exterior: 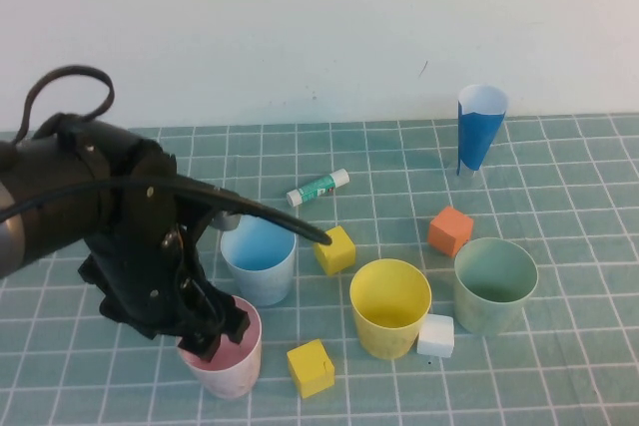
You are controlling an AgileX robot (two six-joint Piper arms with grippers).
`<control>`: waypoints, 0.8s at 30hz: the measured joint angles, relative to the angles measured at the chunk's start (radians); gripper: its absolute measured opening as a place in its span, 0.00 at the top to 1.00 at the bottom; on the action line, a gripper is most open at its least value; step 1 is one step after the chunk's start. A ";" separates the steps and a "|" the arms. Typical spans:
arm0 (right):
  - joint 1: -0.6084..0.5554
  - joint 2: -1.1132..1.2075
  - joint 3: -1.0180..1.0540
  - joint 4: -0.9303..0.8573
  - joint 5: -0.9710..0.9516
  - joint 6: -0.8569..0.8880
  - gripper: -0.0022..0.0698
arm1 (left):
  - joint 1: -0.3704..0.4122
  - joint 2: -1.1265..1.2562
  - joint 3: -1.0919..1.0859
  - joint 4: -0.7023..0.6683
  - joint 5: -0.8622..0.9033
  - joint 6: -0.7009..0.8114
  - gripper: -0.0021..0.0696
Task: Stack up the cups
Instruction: Pick up the pink cup
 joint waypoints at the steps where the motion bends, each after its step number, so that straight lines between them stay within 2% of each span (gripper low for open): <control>1: 0.000 0.000 0.000 0.000 0.000 0.000 0.97 | 0.000 0.000 0.017 0.000 -0.011 -0.004 0.32; 9: 0.000 0.000 0.000 0.000 0.000 0.000 0.97 | 0.000 0.002 0.103 0.000 -0.138 -0.052 0.33; 11: 0.000 0.000 0.000 0.000 0.000 0.000 0.97 | 0.000 0.002 0.107 0.000 -0.168 -0.055 0.41; 13: 0.000 0.000 0.000 0.000 0.000 0.000 0.97 | 0.000 0.002 0.109 0.000 -0.202 -0.055 0.56; 15: 0.000 0.000 0.000 0.000 0.000 0.000 0.97 | 0.000 0.002 0.109 0.000 -0.234 -0.055 0.77; 17: 0.000 0.000 0.000 0.000 0.000 0.000 0.97 | 0.000 0.002 0.109 0.002 -0.252 -0.055 0.88; 20: 0.000 0.000 0.000 0.000 0.000 0.000 0.97 | 0.000 0.010 0.109 0.008 -0.243 -0.053 0.95; 24: 0.000 0.000 0.000 0.000 0.000 0.000 0.97 | 0.000 -0.002 0.109 0.012 -0.176 -0.042 0.96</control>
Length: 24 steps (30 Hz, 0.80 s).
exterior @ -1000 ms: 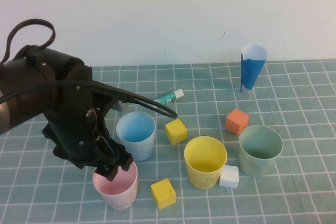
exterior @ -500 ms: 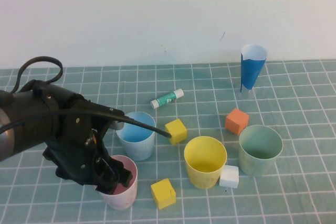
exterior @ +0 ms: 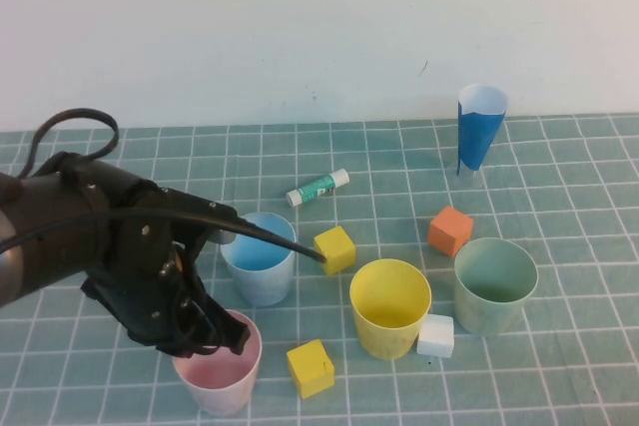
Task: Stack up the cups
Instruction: Pick up the pink cup, then place the pink cup on the blue cup
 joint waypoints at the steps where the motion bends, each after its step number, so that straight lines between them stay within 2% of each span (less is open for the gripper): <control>1: 0.000 0.000 0.000 0.000 0.000 0.000 0.97 | 0.000 -0.012 0.000 0.002 0.018 0.005 0.96; 6: 0.000 0.000 0.000 0.000 0.000 0.000 0.97 | 0.000 -0.172 -0.014 0.010 0.079 0.013 0.96; 13: 0.000 0.000 0.000 0.000 0.000 0.000 0.97 | 0.000 -0.326 -0.172 0.038 0.115 0.013 0.96; 17: 0.000 0.000 0.000 0.000 0.001 0.000 0.97 | 0.000 -0.301 -0.248 0.058 0.070 0.009 0.96; 24: 0.000 0.000 0.000 0.000 0.001 0.000 0.97 | 0.000 -0.124 -0.269 0.056 0.029 -0.002 0.96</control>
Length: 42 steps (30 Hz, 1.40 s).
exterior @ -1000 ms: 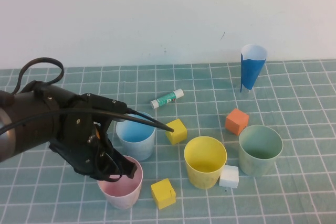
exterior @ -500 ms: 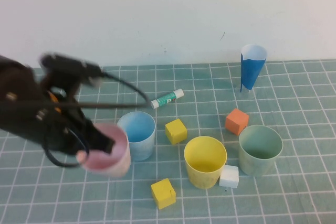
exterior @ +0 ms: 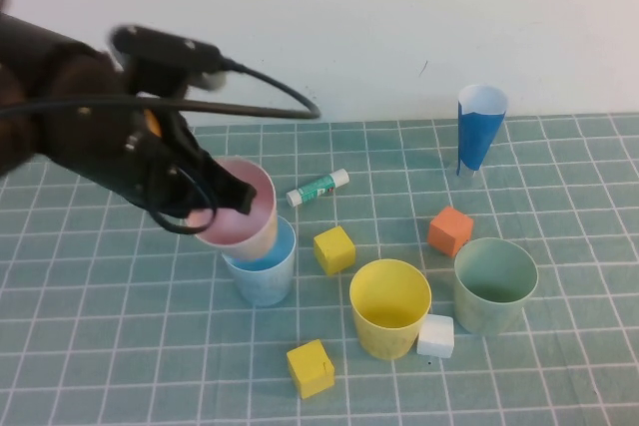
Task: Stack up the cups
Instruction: Place the pink cup on the blue cup
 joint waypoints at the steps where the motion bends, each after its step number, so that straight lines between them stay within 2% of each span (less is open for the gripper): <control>1: 0.000 0.000 0.000 0.000 0.000 0.000 0.97 | 0.000 0.029 0.000 0.000 -0.007 -0.004 0.96; 13: 0.000 0.000 0.000 0.000 0.000 0.000 0.97 | -0.001 0.161 0.000 0.000 -0.140 -0.022 0.96; 20: 0.000 0.000 0.000 0.000 0.000 0.000 0.97 | -0.001 0.181 0.000 0.009 -0.140 -0.028 0.95; 23: 0.000 0.000 0.000 0.000 0.000 0.000 0.97 | -0.001 0.201 0.000 0.009 -0.130 -0.028 0.88; 30: 0.000 0.000 0.000 0.000 0.000 0.000 0.97 | -0.001 0.219 0.000 0.034 -0.125 -0.049 0.64; 33: 0.000 0.000 0.000 0.000 0.000 0.000 0.97 | -0.001 0.217 -0.010 0.056 -0.120 -0.077 0.59; 39: 0.000 0.000 0.000 0.007 -0.002 0.010 0.97 | -0.001 0.107 -0.025 0.061 -0.128 -0.084 0.58; 42: 0.000 0.000 0.002 0.191 -0.026 0.106 0.97 | -0.001 -0.016 -0.023 0.061 -0.134 -0.071 0.68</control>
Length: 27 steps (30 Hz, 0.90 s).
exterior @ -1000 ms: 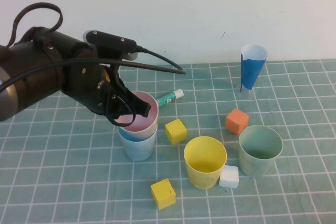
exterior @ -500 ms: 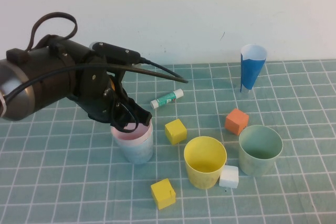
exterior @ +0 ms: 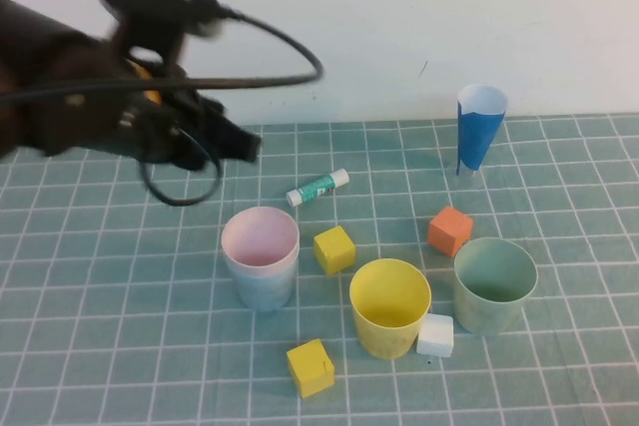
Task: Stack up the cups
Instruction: Pick up the green cup
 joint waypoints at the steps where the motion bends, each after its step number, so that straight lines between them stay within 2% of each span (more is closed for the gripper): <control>1: 0.000 0.000 0.000 0.102 -0.005 0.046 0.97 | 0.000 -0.049 0.010 0.000 -0.010 0.005 0.74; 4: 0.000 0.000 0.000 0.350 -0.012 0.120 0.97 | 0.000 -0.201 0.081 0.000 -0.051 0.027 0.90; 7: 0.000 0.000 0.000 0.461 -0.014 0.141 0.97 | 0.000 -0.360 0.196 0.000 -0.077 0.037 0.95; 20: 0.000 0.000 0.000 0.417 0.002 -0.096 0.97 | 0.000 -0.984 0.741 -0.003 -0.109 0.005 0.97; 24: 0.000 0.000 -0.023 0.515 0.082 -0.301 0.97 | 0.000 -1.078 0.817 -0.005 -0.109 -0.010 0.97; 27: 0.000 0.030 -0.115 0.571 0.157 -0.463 0.97 | 0.000 -1.103 0.842 -0.019 -0.098 -0.013 0.97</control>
